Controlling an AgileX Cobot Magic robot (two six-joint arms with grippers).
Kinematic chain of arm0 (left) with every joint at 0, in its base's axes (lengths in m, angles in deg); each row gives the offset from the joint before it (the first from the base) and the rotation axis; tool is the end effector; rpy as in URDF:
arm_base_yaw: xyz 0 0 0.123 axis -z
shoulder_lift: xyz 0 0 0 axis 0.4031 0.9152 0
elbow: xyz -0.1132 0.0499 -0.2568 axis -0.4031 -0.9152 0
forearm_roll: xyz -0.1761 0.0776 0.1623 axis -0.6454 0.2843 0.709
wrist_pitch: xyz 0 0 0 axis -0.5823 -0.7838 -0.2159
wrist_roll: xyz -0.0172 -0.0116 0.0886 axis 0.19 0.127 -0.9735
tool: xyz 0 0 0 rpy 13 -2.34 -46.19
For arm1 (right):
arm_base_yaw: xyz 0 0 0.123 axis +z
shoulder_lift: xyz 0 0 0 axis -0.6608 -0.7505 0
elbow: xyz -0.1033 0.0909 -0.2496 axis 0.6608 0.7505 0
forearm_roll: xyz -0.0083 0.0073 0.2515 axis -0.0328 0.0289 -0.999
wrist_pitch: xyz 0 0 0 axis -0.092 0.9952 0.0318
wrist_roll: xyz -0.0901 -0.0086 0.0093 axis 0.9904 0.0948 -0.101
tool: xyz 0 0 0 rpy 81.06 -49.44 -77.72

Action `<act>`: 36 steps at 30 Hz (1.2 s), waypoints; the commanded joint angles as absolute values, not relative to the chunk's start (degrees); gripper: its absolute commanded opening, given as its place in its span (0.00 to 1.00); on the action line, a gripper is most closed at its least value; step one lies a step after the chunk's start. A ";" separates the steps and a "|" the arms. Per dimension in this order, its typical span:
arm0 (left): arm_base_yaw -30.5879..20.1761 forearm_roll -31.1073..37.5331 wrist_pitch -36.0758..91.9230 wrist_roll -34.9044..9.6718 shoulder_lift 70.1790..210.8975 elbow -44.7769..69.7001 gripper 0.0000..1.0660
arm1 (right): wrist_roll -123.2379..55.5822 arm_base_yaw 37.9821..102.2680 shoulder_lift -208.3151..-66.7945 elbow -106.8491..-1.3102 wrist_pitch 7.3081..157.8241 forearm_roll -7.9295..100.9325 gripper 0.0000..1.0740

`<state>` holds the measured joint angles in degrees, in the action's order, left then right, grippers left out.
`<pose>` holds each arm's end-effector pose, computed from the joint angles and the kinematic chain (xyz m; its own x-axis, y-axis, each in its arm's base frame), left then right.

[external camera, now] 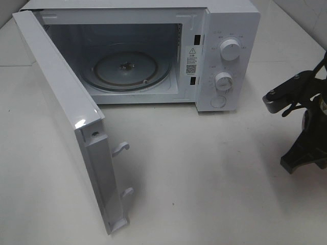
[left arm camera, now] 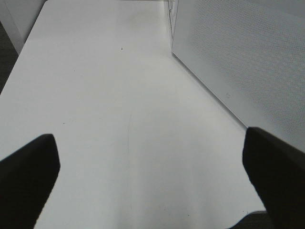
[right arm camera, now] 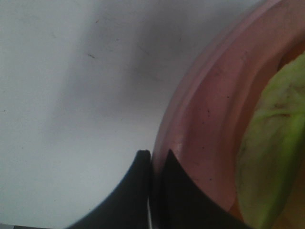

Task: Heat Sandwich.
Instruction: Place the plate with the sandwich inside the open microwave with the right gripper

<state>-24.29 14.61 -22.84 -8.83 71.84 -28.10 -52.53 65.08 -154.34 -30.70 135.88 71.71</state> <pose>-0.0085 -0.0045 0.2808 -0.4538 -0.0305 -0.8906 0.0230 0.9987 -0.0459 0.2329 0.0700 0.1919 -0.8928 -0.4387 -0.1020 -0.3865 0.8625 -0.3267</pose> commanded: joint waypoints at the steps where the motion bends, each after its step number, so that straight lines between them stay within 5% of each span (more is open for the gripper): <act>1: -24.34 14.27 -22.32 -8.32 70.87 -28.16 0.94 | -53.11 67.20 -152.74 -30.42 137.14 72.34 0.00; 36: -24.34 14.27 -22.32 -8.32 70.87 -28.16 0.94 | -54.77 91.55 -151.53 -30.47 141.44 71.54 0.00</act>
